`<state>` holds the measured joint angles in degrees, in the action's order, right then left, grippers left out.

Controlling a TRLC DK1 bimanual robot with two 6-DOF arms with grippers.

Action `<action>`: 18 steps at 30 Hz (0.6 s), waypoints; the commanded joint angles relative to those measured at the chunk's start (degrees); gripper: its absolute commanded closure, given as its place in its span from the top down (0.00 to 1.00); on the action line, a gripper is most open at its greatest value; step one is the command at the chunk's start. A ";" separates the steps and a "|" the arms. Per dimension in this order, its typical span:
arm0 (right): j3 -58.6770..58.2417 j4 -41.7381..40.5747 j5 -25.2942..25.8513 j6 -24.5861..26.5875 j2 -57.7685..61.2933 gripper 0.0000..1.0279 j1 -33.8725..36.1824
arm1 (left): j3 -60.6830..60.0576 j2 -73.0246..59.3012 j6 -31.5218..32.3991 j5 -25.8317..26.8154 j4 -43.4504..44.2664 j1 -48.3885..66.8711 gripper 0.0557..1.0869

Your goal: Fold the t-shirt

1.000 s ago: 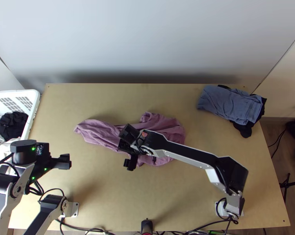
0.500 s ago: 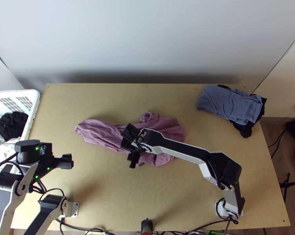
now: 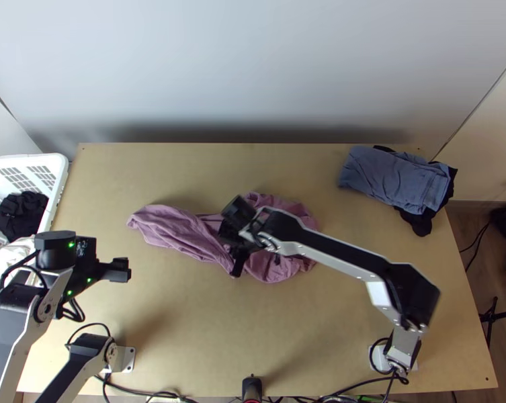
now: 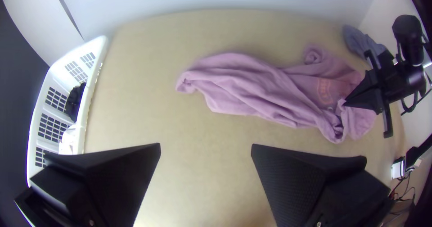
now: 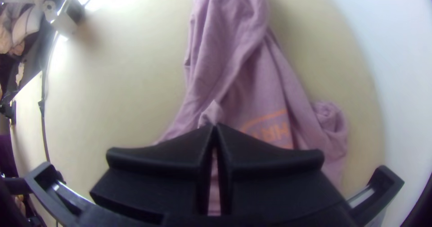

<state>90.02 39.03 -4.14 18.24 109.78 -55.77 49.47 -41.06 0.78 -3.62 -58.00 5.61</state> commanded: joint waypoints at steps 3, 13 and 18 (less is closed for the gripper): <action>-4.15 5.45 0.10 -0.40 -12.22 0.03 4.70 | 2.82 -6.93 -1.13 0.37 4.65 0.63 0.95; -12.06 11.69 0.10 -0.49 -26.37 0.03 12.70 | 7.48 -18.88 -1.30 0.28 11.50 3.53 0.95; -16.28 13.53 0.10 -0.57 -30.85 0.03 14.37 | 9.41 -27.06 -2.80 -0.34 16.25 3.53 0.95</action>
<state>78.67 49.74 -3.97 17.80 85.71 -44.62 56.12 -58.74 -0.78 -3.20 -46.68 8.51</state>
